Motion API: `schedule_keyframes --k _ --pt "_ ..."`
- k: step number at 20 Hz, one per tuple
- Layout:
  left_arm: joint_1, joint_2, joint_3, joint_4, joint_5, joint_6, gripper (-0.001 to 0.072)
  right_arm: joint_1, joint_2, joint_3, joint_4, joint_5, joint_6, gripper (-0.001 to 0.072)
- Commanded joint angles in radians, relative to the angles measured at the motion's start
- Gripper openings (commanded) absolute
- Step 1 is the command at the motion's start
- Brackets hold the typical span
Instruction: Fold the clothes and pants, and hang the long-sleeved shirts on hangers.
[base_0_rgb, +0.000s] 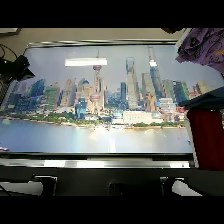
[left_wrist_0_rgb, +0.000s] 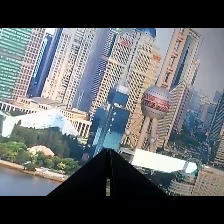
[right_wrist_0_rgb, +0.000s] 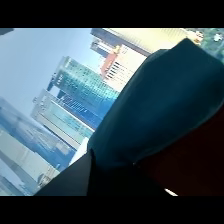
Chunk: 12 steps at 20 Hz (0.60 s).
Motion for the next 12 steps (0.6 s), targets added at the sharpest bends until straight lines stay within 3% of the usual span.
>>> schedule_keyframes --k 1,5,8,12 --pt "0.0 0.0 0.0 0.0 -0.024 0.001 0.0019 -0.001 0.013 0.001 -0.126 -0.16 -0.019 0.0029" --pt "0.0 0.0 0.0 0.0 -0.037 0.001 0.0019 0.0 0.036 -0.039 -0.253 -0.268 -0.07 0.0029" --pt "0.0 0.0 0.0 0.0 -0.042 0.016 0.0019 -0.001 0.132 -0.201 -0.381 -0.232 -0.066 0.0029" --pt "0.0 0.0 0.0 0.0 -0.042 0.027 0.0019 -0.001 0.284 -0.48 -0.517 -0.143 0.029 0.0029"
